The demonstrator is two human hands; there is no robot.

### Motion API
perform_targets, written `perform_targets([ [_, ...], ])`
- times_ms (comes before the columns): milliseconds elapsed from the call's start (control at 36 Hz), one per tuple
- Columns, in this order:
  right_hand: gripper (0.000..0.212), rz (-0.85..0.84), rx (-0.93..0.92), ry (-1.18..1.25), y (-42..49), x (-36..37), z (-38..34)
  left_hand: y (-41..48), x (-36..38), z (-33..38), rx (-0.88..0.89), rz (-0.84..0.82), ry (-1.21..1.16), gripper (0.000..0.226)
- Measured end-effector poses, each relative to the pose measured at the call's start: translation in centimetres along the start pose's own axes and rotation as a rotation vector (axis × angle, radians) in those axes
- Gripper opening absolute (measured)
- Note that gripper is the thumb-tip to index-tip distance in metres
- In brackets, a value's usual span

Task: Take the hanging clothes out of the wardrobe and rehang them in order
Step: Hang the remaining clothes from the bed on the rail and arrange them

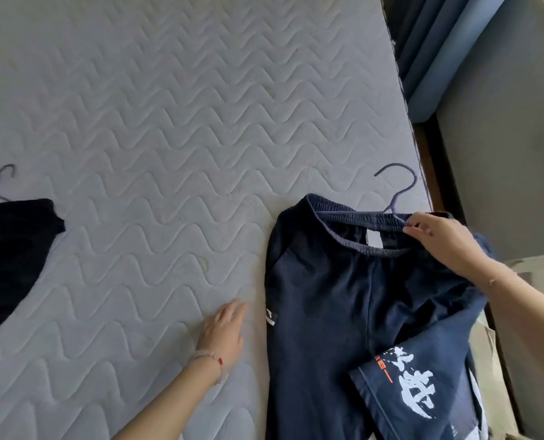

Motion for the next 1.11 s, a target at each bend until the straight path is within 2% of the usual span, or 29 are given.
perform_targets([
  [139, 0.006, -0.022, -0.057, 0.105, -6.1, -1.1, -3.4, -5.0, -4.1, 1.3, -0.057, -0.023, -0.052, 0.052],
  [250, 0.01, 0.075, -0.063, 0.365, -11.0, -2.5, -6.5, -10.1, -6.9, 1.9, -0.115, -0.021, -0.031, 0.044],
  [333, 0.011, 0.116, -0.078, 0.419, -14.7, -3.6, -9.4, -14.3, -8.0, 1.9, -0.139, 0.02, -0.05, 0.043],
  [500, 0.011, 0.052, -0.166, 0.517, -20.5, -4.1, -16.4, -23.4, -7.7, 0.1, -0.22, 0.083, -0.251, 0.039],
  [722, 0.012, -0.031, -0.325, 0.618, -27.9, -2.7, -27.2, -35.9, 0.7, -8.1, -0.38, 0.109, -0.71, 0.029],
  [833, 0.013, -0.083, -0.387, 0.656, -31.3, 0.3, -33.3, -42.2, 6.1, -12.9, -0.425, 0.119, -0.898, 0.013],
  [1000, 0.011, -0.151, -0.449, 0.645, -36.0, 7.6, -43.0, -51.8, 16.2, -20.0, -0.598, 0.272, -1.135, 0.022],
  [1111, 0.007, -0.182, -0.457, 0.701, -38.5, 12.5, -48.5, -56.8, 22.4, -23.8, -0.623, 0.318, -1.265, 0.028],
])
Point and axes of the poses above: each hand's wrist, its own y-axis towards the middle knuckle, its own x-axis out of the palm, z = x × y, the point moved 5 cm from there along y, towards the middle knuckle, and after that the axes turned 15 degrees about -z, right-handed, at the moved point
